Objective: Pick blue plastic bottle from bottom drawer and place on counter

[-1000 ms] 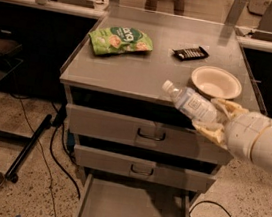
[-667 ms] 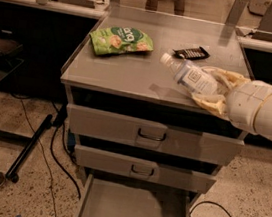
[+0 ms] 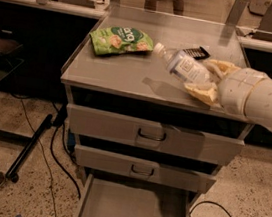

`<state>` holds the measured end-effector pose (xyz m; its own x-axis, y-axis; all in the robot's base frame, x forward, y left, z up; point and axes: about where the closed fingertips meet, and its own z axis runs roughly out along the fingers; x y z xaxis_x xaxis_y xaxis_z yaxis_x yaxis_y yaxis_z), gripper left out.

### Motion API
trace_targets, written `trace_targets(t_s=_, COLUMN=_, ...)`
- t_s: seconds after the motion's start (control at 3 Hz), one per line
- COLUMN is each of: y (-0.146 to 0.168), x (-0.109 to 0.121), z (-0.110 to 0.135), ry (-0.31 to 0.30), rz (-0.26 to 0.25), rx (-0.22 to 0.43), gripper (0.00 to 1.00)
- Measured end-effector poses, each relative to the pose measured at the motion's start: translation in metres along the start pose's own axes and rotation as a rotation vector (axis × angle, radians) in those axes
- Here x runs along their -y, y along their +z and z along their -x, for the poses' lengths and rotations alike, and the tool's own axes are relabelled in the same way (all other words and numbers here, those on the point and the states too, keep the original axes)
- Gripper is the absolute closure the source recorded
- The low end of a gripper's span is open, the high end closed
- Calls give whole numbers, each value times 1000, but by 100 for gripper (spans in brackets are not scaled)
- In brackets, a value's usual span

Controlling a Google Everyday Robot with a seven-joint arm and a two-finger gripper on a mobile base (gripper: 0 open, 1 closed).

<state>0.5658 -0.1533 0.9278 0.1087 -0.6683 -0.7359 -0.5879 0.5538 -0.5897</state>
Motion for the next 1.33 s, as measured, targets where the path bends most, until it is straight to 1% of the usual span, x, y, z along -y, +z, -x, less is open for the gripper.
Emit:
trace_targets(t_s=0.33, y=36, x=3, z=24, ry=17, rz=65, rx=39, gripper=100)
trace_targets(t_s=0.67, y=65, x=-11, z=41, ry=50, rz=148, rx=89, gripper=100)
trace_targets(t_s=1.0, y=69, x=-14, z=45, ry=50, rz=160, rx=97, gripper=100)
trace_targets(t_s=1.33, y=69, x=-14, z=45, ry=50, rz=160, rx=97, gripper=100)
